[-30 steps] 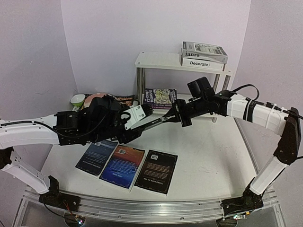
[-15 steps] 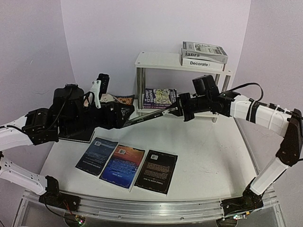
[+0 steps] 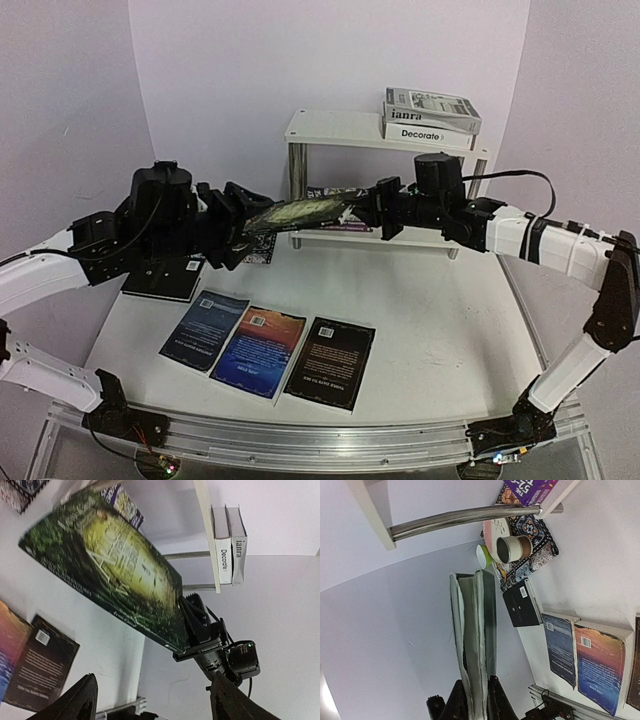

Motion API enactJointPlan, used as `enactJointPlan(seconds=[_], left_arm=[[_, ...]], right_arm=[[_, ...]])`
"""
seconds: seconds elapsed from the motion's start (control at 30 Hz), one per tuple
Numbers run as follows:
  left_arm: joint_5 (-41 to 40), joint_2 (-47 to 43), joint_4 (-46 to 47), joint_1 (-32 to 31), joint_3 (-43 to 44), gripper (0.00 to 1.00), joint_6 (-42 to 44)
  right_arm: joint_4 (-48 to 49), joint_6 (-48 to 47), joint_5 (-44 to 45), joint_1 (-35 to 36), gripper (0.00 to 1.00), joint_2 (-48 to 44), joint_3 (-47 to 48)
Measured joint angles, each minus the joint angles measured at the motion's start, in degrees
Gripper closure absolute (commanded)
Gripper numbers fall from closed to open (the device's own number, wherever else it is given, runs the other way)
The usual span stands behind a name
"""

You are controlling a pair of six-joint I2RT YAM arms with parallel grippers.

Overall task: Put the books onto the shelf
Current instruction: Pass from the right arm to the left

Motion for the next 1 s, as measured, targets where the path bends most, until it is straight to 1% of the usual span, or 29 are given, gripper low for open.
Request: enactJointPlan(seconds=[0.1,0.17,0.27,0.4,0.57,0.67,0.73,0.87,1.0], left_arm=[[3.26,3.28,1.33,-0.31,1.75,0.21,-6.32],[4.24,3.98,1.9,-0.33,1.79,0.25,-9.53],[4.28,4.09,2.23,-0.37,1.79,0.28,-14.45],[3.41,4.17,3.5,-0.57,1.79,0.33,-18.47],[2.62,5.62,6.99,-0.72,1.79,0.37,-21.57],[2.29,7.13,8.94,-0.74,1.79,0.44,-22.53],[1.81,7.87,9.79,-0.76,1.79,0.46,-23.04],[-0.13,8.44,11.1,-0.76,1.79,0.44,-23.08],[-2.45,9.07,15.02,-0.76,1.79,0.41,-22.91]], right_arm=[[1.95,-1.49,0.13,0.0,1.0,-0.44,-0.04],[3.19,-2.12,0.33,0.0,1.0,-1.01,-0.55],[5.16,-2.93,0.83,0.0,1.0,-2.21,-1.77],[8.48,-3.96,1.62,0.0,1.0,-3.52,-2.97],[13.66,-3.48,2.93,0.0,1.0,-3.63,-4.13],[14.69,-3.19,3.3,0.0,1.0,-3.63,-4.39],[15.15,-3.08,3.37,0.0,1.0,-3.63,-4.39],[16.11,-2.56,3.58,0.04,1.0,-3.63,-4.39],[16.22,-1.92,3.96,0.35,1.0,-3.63,-4.39]])
